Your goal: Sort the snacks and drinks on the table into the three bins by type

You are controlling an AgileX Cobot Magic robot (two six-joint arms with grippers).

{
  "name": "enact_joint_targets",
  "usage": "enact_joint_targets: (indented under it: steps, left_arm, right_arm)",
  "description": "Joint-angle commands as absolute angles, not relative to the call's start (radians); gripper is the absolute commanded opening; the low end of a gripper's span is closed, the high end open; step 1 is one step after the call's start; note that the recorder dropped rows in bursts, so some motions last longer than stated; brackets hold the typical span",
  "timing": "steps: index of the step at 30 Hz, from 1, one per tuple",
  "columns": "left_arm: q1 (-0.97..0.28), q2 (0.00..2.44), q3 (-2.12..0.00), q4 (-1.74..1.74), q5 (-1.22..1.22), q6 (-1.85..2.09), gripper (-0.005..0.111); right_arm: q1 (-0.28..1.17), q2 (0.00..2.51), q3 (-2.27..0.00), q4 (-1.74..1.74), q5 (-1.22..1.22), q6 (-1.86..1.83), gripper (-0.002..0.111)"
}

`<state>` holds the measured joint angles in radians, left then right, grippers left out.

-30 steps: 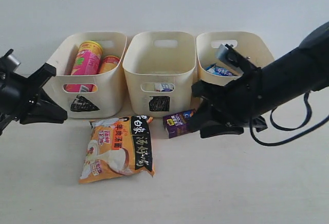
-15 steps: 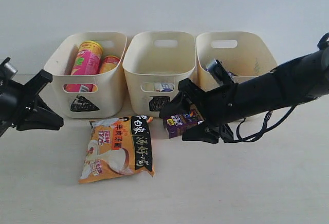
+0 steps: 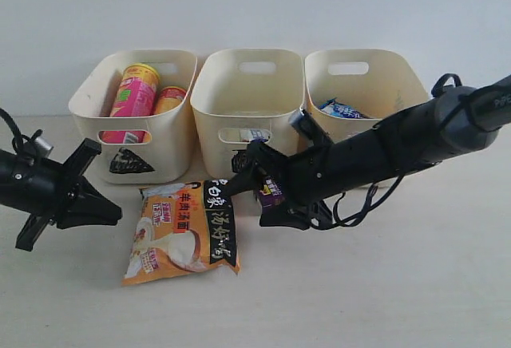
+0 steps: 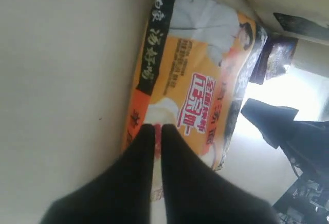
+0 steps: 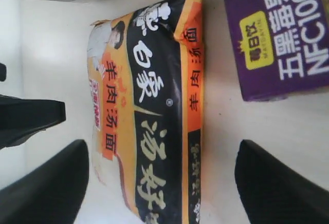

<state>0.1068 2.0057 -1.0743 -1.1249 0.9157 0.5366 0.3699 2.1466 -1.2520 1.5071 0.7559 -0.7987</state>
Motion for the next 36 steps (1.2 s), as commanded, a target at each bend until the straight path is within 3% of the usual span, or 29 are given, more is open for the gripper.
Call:
enact_joint_targets:
  steps: [1, 20, 27, 36]
  left_arm:
    - [0.108, 2.027, -1.070, -1.176, 0.909, 0.577, 0.004]
    - [0.108, 2.070, -1.070, -1.184, 0.914, 0.603, 0.004]
    - [0.101, 2.070, -1.070, -1.143, 0.915, 0.603, 0.004]
    - [0.035, 2.072, -1.070, -1.109, 0.892, 0.603, 0.004]
  right_arm:
    - [0.384, 2.195, -1.303, 1.510, 0.730, -0.771, 0.071]
    - [0.533, 2.303, -1.431, 1.508, 0.716, -0.743, 0.071]
    - [0.549, 2.303, -1.462, 1.509, 0.739, -0.771, 0.052]
    - [0.576, 2.303, -1.467, 1.514, 0.717, -0.771, 0.052]
